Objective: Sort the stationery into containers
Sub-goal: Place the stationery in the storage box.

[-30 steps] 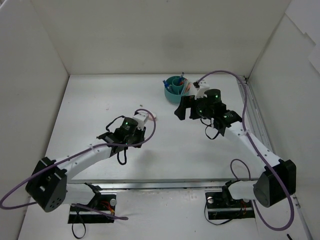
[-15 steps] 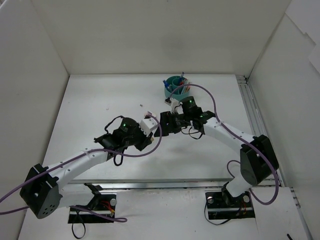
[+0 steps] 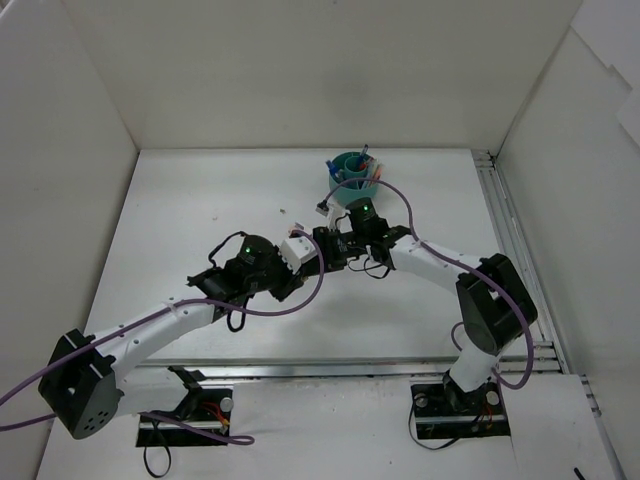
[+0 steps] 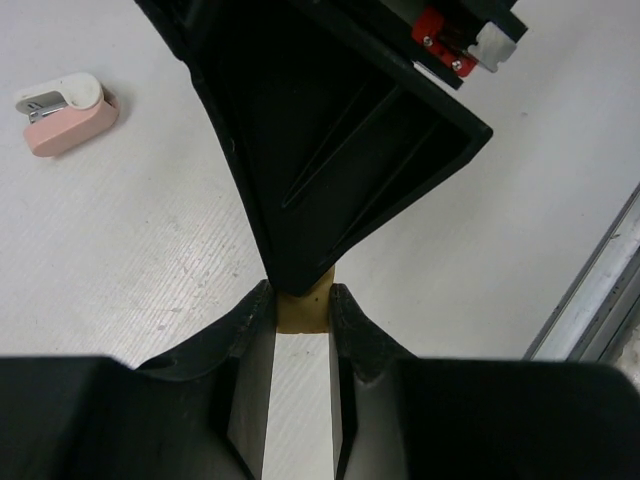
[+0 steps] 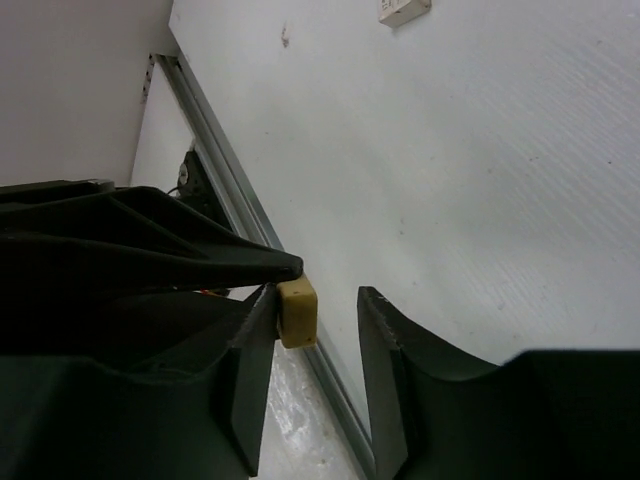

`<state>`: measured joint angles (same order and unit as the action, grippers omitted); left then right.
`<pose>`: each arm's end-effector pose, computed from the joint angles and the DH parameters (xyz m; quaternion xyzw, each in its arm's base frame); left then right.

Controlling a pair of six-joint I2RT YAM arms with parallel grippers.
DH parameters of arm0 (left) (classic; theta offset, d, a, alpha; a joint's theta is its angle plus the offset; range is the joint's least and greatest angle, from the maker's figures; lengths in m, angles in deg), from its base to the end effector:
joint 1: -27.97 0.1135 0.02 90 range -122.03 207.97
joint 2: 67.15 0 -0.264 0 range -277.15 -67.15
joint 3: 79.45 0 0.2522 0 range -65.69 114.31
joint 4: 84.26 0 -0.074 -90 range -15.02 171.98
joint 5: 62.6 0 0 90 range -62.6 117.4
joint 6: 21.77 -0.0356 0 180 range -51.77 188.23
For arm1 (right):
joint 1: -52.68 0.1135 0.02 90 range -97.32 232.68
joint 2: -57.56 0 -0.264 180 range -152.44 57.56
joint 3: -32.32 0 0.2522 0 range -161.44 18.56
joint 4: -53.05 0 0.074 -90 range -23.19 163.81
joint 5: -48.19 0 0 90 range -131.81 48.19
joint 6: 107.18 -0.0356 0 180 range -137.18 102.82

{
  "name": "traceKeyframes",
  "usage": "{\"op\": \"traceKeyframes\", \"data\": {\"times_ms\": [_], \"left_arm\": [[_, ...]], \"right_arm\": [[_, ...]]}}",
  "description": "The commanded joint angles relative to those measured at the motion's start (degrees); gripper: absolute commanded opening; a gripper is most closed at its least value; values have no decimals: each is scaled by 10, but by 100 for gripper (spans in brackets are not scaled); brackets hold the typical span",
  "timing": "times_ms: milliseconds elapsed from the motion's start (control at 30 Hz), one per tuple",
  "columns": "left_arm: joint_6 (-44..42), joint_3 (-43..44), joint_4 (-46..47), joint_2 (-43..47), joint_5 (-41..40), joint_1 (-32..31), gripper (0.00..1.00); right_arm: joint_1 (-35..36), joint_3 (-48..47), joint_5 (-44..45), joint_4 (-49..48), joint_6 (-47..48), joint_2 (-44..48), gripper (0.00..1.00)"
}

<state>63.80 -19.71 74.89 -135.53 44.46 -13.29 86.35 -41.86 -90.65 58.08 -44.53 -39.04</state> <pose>0.1931 -0.1833 0.2679 0.4005 0.7582 -0.2790 0.4323 0.2930 0.2274 0.2347 -0.2572 0.7652 0.5444 0.2279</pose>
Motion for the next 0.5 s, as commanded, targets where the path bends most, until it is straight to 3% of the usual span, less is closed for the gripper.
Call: {"op": "traceKeyframes", "data": {"times_ms": [0,233,300,400,433,467], "left_arm": [[-11,34,42,8,2,-4,0],[8,26,83,18,-44,-4,2],[21,24,94,27,-80,-4,3],[28,13,104,46,-105,-4,29],[28,6,108,60,-106,-4,68],[31,3,110,69,-107,-4,76]], "right_arm": [[3,-16,-18,-49,-17,6,33],[3,-11,-22,-52,-18,21,0],[-3,-14,-20,-56,-21,29,0],[-21,-23,-5,-59,-21,37,0],[-22,-29,4,-47,-17,40,0],[-29,-49,28,-32,4,42,0]]}}
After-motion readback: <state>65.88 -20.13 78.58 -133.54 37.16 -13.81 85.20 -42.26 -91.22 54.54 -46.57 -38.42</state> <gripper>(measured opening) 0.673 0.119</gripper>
